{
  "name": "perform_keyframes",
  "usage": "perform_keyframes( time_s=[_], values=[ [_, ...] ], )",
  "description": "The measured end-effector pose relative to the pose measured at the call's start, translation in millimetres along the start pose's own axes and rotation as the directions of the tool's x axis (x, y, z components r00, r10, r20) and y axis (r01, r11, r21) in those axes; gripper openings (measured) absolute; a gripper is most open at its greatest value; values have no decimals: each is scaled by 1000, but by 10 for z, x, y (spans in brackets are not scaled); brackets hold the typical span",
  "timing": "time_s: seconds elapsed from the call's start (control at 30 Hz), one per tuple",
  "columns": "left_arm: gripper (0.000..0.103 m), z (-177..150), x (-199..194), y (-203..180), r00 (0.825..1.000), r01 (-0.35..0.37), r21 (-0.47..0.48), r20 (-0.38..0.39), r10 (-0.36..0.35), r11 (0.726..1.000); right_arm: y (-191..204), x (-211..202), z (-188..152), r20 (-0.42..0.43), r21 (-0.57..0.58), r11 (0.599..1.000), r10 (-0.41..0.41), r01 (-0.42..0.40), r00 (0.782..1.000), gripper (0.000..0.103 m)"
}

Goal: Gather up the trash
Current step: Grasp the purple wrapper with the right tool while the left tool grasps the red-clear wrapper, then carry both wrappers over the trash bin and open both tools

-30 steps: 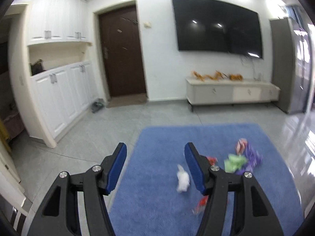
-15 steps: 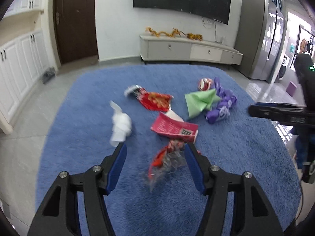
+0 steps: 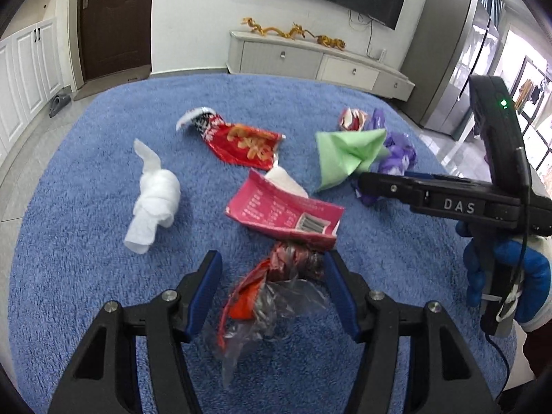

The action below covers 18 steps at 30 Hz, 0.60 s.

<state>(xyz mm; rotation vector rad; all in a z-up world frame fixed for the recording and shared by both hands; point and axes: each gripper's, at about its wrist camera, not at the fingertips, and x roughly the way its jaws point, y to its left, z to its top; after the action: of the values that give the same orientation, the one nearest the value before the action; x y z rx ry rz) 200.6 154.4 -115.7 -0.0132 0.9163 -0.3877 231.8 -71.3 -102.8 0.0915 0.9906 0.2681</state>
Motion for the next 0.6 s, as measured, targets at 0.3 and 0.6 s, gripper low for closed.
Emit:
perform_keyframes(
  time_s=[0.3,0.6],
  values=[
    [29,-104,-128,66,1000,10,-49,0,-10,999,-37,-200,-235,7,-8,1000,28,-28,1000,56],
    [16,-356,-467,-35,1000,8,-61,25,-6,998,-103,-719,-819,4,-10,995,100,-100,995,55]
  ],
)
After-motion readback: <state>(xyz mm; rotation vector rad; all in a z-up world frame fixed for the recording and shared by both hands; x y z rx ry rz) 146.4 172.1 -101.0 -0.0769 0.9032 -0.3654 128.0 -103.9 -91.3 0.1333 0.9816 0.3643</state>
